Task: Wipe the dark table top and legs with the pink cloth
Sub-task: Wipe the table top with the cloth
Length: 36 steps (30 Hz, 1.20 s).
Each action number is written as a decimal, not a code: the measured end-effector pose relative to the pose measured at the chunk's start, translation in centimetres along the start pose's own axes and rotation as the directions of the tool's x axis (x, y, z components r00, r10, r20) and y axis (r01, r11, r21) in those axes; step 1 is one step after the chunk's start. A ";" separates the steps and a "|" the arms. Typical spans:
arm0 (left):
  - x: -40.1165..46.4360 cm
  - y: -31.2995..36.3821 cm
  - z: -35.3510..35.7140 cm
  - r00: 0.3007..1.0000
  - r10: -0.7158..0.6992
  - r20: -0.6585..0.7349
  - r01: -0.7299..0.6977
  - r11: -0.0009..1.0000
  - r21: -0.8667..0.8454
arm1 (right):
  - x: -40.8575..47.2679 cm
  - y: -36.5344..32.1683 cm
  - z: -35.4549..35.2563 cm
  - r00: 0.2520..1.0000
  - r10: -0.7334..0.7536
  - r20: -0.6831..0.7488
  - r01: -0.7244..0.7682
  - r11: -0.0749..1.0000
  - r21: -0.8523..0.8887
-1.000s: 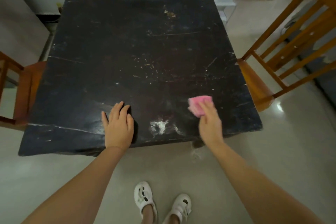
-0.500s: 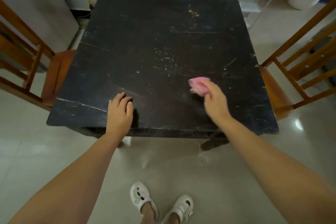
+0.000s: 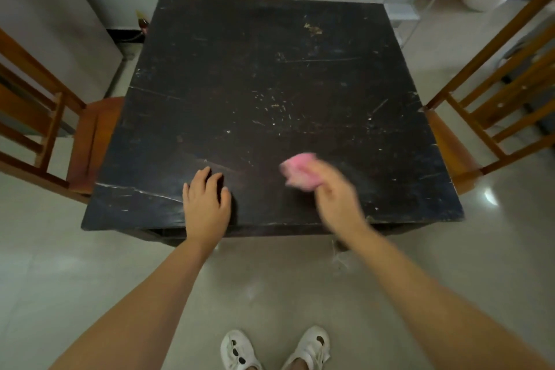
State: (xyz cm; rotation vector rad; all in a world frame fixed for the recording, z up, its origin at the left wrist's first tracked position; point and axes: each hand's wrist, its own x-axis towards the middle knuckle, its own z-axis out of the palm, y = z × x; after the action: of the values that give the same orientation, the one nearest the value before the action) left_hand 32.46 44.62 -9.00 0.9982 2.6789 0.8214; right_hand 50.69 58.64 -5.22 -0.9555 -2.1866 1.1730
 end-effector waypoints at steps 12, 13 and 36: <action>0.2 2.7 2.9 0.988 -0.122 -0.098 0.138 0.973 0.185 | -3.7 1.8 1.5 0.886 -0.124 0.447 0.179 0.980 -0.082; 0.2 2.8 3.0 0.987 -0.124 -0.100 0.142 0.971 0.193 | -0.9 1.4 0.9 0.908 -0.117 0.402 0.141 0.990 -0.028; 0.6 -2.0 -2.0 0.951 -0.240 -0.197 0.225 0.970 -0.096 | 17.5 -2.2 7.0 0.904 -0.156 0.399 0.232 0.961 -0.149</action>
State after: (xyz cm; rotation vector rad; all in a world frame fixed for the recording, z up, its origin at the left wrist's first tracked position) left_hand 30.20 42.87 -8.42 0.5929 2.8423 1.0122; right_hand 33.93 67.45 -5.51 -0.5920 -2.6786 1.1414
